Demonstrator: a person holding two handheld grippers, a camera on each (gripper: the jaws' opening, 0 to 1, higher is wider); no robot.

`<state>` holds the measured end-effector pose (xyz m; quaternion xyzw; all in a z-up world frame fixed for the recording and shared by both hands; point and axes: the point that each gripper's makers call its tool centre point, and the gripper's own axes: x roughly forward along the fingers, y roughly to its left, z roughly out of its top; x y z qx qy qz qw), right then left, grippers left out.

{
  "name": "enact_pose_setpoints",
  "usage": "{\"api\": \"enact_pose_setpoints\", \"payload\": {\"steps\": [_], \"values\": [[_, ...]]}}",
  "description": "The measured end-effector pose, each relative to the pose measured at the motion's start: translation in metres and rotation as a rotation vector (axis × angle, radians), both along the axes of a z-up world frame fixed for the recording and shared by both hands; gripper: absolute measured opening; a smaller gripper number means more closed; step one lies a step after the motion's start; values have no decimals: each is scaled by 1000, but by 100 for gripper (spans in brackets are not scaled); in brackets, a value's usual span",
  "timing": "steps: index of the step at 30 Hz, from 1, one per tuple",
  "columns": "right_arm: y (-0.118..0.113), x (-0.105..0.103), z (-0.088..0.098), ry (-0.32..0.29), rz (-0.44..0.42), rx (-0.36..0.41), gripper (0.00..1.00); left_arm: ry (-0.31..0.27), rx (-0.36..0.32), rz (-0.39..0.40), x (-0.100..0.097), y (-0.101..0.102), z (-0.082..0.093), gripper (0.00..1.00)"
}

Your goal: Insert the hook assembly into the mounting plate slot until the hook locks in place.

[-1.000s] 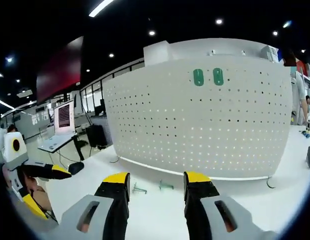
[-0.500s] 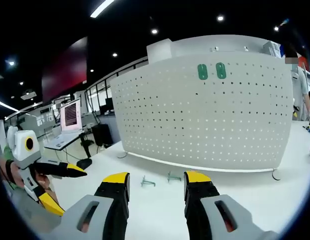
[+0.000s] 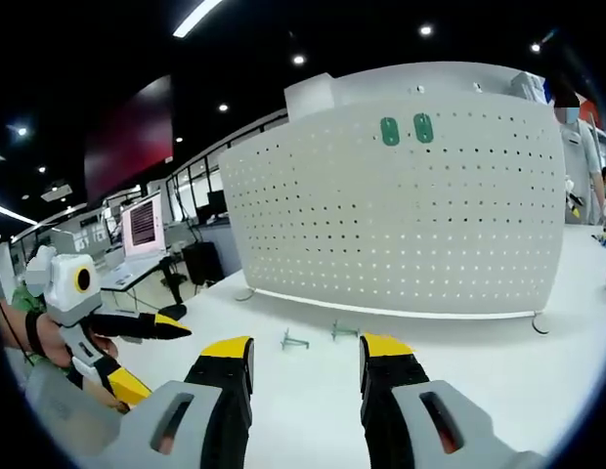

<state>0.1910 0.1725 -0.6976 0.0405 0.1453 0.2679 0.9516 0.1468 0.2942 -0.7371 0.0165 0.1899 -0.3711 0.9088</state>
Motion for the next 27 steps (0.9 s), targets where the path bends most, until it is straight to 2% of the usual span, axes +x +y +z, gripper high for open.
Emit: {"api": "enact_pose_setpoints", "payload": {"steps": [4, 8, 13, 27], "values": [[-1, -6, -4, 12, 2, 5, 44, 21, 23, -3, 5, 3, -11, 75], [-1, -11, -7, 20, 8, 9, 44, 31, 3, 0, 8, 3, -13, 77], [0, -15, -9, 28, 24, 3, 44, 54, 31, -20, 11, 1, -24, 76], [-1, -21, -12, 45, 11, 44, 44, 62, 54, -21, 30, -1, -30, 77]]}}
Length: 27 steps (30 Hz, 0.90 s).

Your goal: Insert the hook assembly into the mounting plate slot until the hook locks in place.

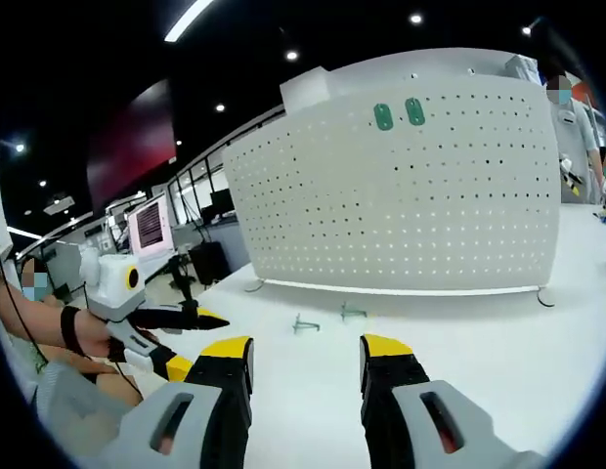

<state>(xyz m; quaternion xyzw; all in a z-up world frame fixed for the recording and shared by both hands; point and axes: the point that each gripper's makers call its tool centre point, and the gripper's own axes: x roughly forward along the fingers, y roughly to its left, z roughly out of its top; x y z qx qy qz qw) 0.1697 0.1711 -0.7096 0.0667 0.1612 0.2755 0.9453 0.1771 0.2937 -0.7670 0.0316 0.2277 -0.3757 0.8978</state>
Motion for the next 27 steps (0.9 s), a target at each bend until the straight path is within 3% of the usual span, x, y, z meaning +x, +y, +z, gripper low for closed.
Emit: {"api": "enact_pose_setpoints", "payload": {"steps": [21, 27], "values": [[10, -8, -8, 25, 21, 25, 44, 11, 41, 43, 30, 7, -18, 72], [10, -11, -12, 42, 25, 30, 44, 37, 46, 47, 34, 5, -27, 70]]}}
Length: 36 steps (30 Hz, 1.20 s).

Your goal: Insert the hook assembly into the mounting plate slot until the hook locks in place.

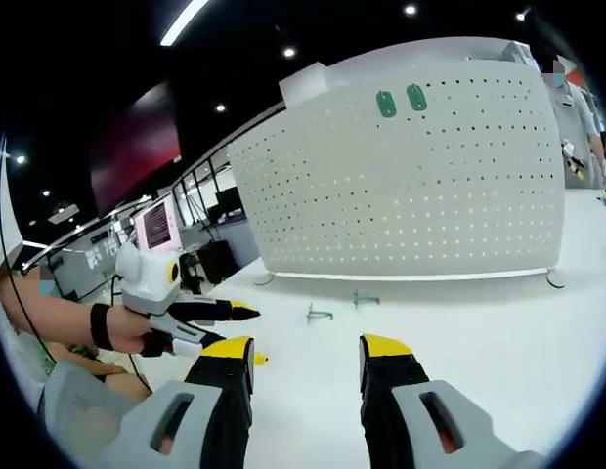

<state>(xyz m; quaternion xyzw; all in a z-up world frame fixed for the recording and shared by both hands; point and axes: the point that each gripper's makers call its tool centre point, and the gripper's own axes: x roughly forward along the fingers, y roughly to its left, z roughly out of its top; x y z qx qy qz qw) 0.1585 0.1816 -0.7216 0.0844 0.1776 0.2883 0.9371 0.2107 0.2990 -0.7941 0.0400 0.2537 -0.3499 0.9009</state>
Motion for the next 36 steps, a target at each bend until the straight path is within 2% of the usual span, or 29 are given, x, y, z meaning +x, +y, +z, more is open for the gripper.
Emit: {"api": "enact_pose_setpoints", "payload": {"steps": [6, 13, 15, 18, 26, 36], "values": [[1, -1, -1, 7, 2, 7, 44, 16, 8, -16, 0, -3, -6, 68], [1, -2, -4, 18, 6, 5, 43, 27, 10, -3, 9, 0, -11, 65], [1, -3, -5, 21, 6, 8, 43, 23, 32, -2, 12, 2, -14, 61], [1, -4, -6, 30, 7, 7, 43, 17, 24, 22, 18, 6, -14, 57], [5, -8, -7, 35, 19, 13, 43, 17, 49, 33, 30, 9, -20, 58], [10, -11, -8, 37, 27, 14, 43, 33, 71, 9, 34, 4, -24, 59]]}}
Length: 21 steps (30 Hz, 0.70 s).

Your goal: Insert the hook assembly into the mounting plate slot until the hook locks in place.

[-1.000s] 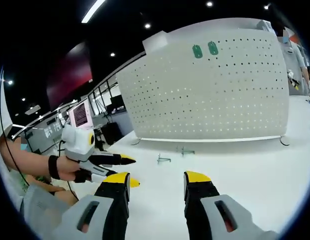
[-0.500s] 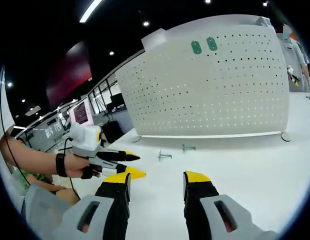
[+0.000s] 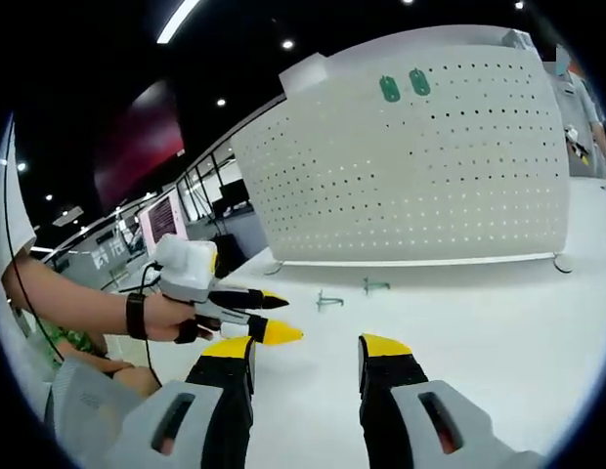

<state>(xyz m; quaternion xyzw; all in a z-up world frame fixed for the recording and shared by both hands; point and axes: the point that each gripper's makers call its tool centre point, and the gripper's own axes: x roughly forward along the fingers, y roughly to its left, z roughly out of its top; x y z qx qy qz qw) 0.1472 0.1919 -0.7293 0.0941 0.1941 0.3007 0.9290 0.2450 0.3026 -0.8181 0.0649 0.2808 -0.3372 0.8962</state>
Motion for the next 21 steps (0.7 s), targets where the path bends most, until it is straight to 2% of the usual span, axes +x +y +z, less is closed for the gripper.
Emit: {"api": "enact_pose_setpoints", "payload": {"steps": [13, 21], "values": [[7, -7, -7, 15, 18, -6, 43, -23, 45, -54, 19, -3, -8, 60], [13, -8, -11, 28, 40, -10, 43, -12, 61, -37, 31, 5, -16, 58]]}}
